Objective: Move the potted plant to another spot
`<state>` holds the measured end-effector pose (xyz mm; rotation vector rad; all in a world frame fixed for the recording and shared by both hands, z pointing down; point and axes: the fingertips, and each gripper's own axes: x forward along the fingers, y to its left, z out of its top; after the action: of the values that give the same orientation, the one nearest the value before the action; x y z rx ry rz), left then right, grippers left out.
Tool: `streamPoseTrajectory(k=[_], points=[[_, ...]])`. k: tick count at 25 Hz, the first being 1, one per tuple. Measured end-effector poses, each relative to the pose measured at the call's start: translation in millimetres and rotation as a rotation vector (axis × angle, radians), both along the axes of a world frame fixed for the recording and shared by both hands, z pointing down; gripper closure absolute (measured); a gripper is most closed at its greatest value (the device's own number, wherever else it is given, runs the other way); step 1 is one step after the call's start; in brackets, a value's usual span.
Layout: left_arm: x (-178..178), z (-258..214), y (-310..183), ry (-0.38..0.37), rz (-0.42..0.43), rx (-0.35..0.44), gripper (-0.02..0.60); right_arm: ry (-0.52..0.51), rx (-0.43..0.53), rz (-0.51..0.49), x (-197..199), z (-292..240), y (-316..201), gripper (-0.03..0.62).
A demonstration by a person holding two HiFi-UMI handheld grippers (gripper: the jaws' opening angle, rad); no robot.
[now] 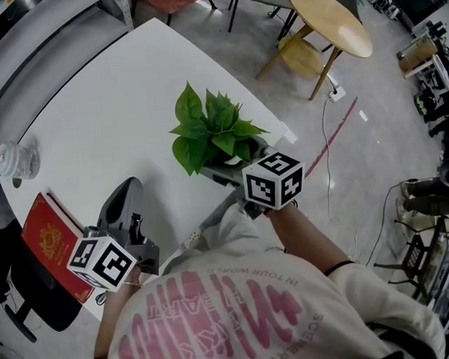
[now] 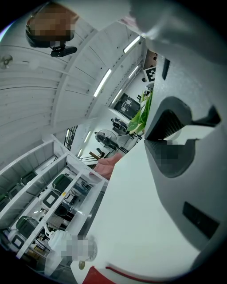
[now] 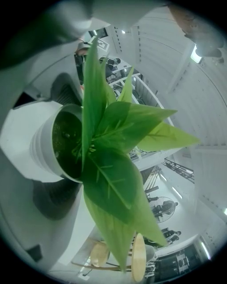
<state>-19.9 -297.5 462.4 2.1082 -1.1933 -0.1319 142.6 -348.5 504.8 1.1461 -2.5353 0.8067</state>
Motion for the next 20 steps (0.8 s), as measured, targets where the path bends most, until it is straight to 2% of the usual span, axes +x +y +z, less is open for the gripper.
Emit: streamPoseTrajectory(k=[20], points=[[8.6, -8.2, -4.1, 0.018, 0.01, 0.015, 0.578, 0.055, -0.007, -0.021, -0.6, 8.7, 7.5, 0.072]])
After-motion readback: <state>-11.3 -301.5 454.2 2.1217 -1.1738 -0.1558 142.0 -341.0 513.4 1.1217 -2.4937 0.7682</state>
